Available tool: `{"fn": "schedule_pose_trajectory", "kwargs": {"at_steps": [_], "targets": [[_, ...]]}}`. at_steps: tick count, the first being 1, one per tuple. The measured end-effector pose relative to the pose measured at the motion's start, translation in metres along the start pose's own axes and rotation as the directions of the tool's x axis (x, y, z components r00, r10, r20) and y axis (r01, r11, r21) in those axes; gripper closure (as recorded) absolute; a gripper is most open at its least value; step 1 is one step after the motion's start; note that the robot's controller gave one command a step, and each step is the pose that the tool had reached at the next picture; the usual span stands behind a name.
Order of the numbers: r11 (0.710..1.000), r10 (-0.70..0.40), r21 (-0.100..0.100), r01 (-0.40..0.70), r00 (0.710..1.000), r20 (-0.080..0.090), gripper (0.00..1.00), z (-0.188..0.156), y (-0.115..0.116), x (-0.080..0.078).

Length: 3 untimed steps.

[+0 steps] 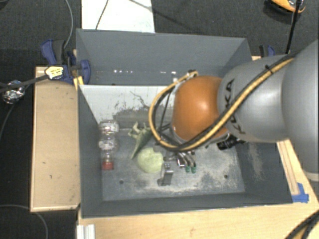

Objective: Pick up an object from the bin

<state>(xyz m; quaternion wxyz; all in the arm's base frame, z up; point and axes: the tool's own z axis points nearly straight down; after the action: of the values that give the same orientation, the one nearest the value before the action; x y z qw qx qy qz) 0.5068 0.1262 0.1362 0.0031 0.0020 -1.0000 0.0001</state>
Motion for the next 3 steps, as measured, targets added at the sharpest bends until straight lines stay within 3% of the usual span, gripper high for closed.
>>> {"fn": "schedule_pose_trajectory", "kwargs": {"at_steps": [1, 2, 3], "targets": [[1.0, 0.004, -0.001, -0.004, 1.0, 0.008, 0.0, -0.004, -0.001, -0.002], [0.996, 0.087, -0.004, -0.087, 0.996, 0.012, 0.0, 0.028, 0.002, -0.008], [0.993, 0.118, 0.0, -0.118, 0.993, 0.001, 0.0, 0.046, 0.003, -0.004]]}}
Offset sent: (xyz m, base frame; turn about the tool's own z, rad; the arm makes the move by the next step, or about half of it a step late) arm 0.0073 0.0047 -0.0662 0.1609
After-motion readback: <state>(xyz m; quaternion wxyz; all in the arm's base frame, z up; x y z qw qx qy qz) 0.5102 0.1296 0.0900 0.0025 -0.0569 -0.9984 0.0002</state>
